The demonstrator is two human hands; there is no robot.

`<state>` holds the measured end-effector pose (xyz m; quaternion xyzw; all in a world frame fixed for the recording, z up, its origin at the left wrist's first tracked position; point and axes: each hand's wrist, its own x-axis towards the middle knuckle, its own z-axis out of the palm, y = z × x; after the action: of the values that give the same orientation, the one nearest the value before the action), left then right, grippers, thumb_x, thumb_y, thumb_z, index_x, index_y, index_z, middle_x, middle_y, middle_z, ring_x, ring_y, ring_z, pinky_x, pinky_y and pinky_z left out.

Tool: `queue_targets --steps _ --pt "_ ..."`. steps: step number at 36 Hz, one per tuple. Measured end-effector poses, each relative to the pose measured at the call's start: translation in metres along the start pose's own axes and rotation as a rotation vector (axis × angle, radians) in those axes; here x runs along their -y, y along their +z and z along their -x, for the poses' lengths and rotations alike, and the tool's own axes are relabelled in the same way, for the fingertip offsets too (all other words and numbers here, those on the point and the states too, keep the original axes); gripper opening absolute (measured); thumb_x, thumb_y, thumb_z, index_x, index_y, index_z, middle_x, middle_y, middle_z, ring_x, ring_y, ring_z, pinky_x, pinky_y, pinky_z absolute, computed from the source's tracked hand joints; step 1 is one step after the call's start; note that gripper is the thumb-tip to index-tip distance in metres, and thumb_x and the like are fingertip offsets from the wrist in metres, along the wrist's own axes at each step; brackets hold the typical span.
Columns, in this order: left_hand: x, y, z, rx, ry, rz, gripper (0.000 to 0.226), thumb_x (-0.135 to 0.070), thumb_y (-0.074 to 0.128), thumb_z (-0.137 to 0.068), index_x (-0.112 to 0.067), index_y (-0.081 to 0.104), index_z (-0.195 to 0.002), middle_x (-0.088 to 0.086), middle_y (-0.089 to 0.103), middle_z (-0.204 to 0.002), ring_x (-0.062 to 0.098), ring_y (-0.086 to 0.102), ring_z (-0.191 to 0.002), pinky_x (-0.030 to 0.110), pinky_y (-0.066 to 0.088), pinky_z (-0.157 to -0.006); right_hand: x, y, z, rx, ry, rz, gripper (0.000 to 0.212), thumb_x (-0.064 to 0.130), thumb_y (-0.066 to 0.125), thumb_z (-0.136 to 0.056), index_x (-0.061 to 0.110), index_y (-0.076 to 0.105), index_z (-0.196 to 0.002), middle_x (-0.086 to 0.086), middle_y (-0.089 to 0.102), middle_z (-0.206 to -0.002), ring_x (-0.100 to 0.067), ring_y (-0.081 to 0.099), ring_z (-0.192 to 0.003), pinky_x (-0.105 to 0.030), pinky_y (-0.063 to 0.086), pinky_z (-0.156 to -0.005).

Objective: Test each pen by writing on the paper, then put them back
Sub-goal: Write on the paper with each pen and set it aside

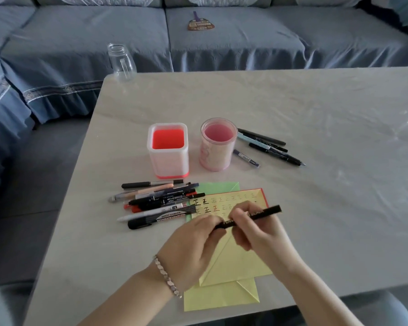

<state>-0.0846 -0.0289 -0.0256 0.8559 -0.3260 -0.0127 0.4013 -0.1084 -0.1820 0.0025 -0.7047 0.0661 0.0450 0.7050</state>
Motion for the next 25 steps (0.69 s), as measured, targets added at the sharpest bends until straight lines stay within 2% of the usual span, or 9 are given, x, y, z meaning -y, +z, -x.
queue_targets --steps 2,6,11,15,18,20,22,24,25 --pt "-0.006 -0.003 0.002 0.041 0.005 0.034 0.027 -0.034 0.034 -0.093 -0.022 0.058 -0.092 -0.023 0.055 -0.072 -0.007 0.047 -0.062 0.002 0.034 -0.058 -0.004 0.013 0.0 -0.048 -0.008 0.001 0.029 0.011 0.053 -0.091 0.009 0.047 -0.062 0.003 0.043 -0.039 -0.009 0.033 -0.037 -0.015 0.029 -0.042" --pt "-0.007 -0.006 0.006 0.015 -0.006 0.068 0.02 -0.035 0.037 -0.093 -0.027 0.055 -0.089 -0.032 0.048 -0.06 -0.007 0.042 -0.045 0.003 0.026 -0.047 -0.009 0.024 -0.002 -0.134 0.002 -0.062 0.04 0.0 0.052 -0.089 0.01 0.036 -0.054 0.003 0.037 -0.036 -0.011 0.03 -0.035 -0.016 0.027 -0.039" --pt "-0.002 -0.003 0.01 0.048 0.009 0.1 0.016 -0.042 0.037 -0.092 -0.034 0.05 -0.093 -0.019 0.04 -0.045 0.003 0.038 -0.038 0.006 0.025 -0.044 -0.012 0.021 0.001 -0.103 -0.046 -0.042 0.04 -0.007 0.053 -0.086 0.008 0.036 -0.053 0.003 0.038 -0.035 -0.008 0.031 -0.034 -0.017 0.029 -0.038" --pt "0.001 0.0 0.012 0.077 -0.005 0.058 0.025 -0.049 0.033 -0.091 -0.034 0.051 -0.099 -0.017 0.039 -0.044 -0.001 0.042 -0.042 0.007 0.028 -0.046 -0.013 0.015 0.004 -0.071 -0.094 0.003 0.038 -0.002 0.055 -0.086 0.009 0.037 -0.054 0.004 0.041 -0.035 -0.007 0.033 -0.034 -0.015 0.033 -0.042" --pt "0.002 -0.001 0.013 0.07 -0.082 -0.025 0.047 -0.054 0.022 -0.089 -0.027 0.047 -0.119 -0.012 0.036 -0.048 0.001 0.045 -0.05 0.013 0.033 -0.048 -0.012 0.008 0.003 -0.207 -0.068 -0.031 0.039 -0.005 0.05 -0.089 0.008 0.036 -0.055 0.002 0.039 -0.034 -0.007 0.031 -0.032 -0.014 0.031 -0.041" --pt "0.011 0.0 0.016 0.033 -0.18 -0.057 0.042 -0.041 0.025 -0.095 -0.017 0.041 -0.127 -0.013 0.036 -0.057 0.003 0.043 -0.052 0.014 0.034 -0.051 -0.012 0.0 0.0 -0.329 -0.059 -0.022 0.037 0.0 0.048 -0.091 0.007 0.036 -0.056 0.002 0.038 -0.035 -0.006 0.03 -0.032 -0.014 0.029 -0.039" --pt "0.025 0.002 0.02 0.015 -0.251 -0.146 0.029 -0.015 0.039 -0.095 -0.011 0.042 -0.124 -0.014 0.04 -0.069 0.004 0.041 -0.059 0.012 0.038 -0.059 -0.015 -0.008 -0.002 -0.397 -0.045 0.017 0.035 0.004 0.048 -0.092 0.007 0.038 -0.059 0.003 0.04 -0.036 -0.006 0.031 -0.033 -0.013 0.028 -0.039" --pt "0.043 0.008 0.026 -0.001 -0.231 -0.271 0.044 0.006 0.063 -0.077 -0.012 0.044 -0.113 -0.011 0.05 -0.072 0.006 0.042 -0.07 0.015 0.049 -0.069 -0.021 -0.015 -0.003 -0.426 -0.025 0.057 0.03 0.007 0.048 -0.093 0.006 0.042 -0.063 0.003 0.042 -0.037 -0.006 0.034 -0.034 -0.013 0.029 -0.04" --pt "0.05 0.011 0.03 -0.032 -0.211 -0.332 0.053 0.008 0.072 -0.066 -0.012 0.044 -0.107 -0.009 0.056 -0.071 0.007 0.042 -0.074 0.021 0.051 -0.07 -0.024 -0.018 -0.003 -0.433 -0.011 0.068 0.026 0.008 0.049 -0.093 0.006 0.044 -0.067 0.003 0.044 -0.038 -0.006 0.035 -0.035 -0.013 0.031 -0.04"
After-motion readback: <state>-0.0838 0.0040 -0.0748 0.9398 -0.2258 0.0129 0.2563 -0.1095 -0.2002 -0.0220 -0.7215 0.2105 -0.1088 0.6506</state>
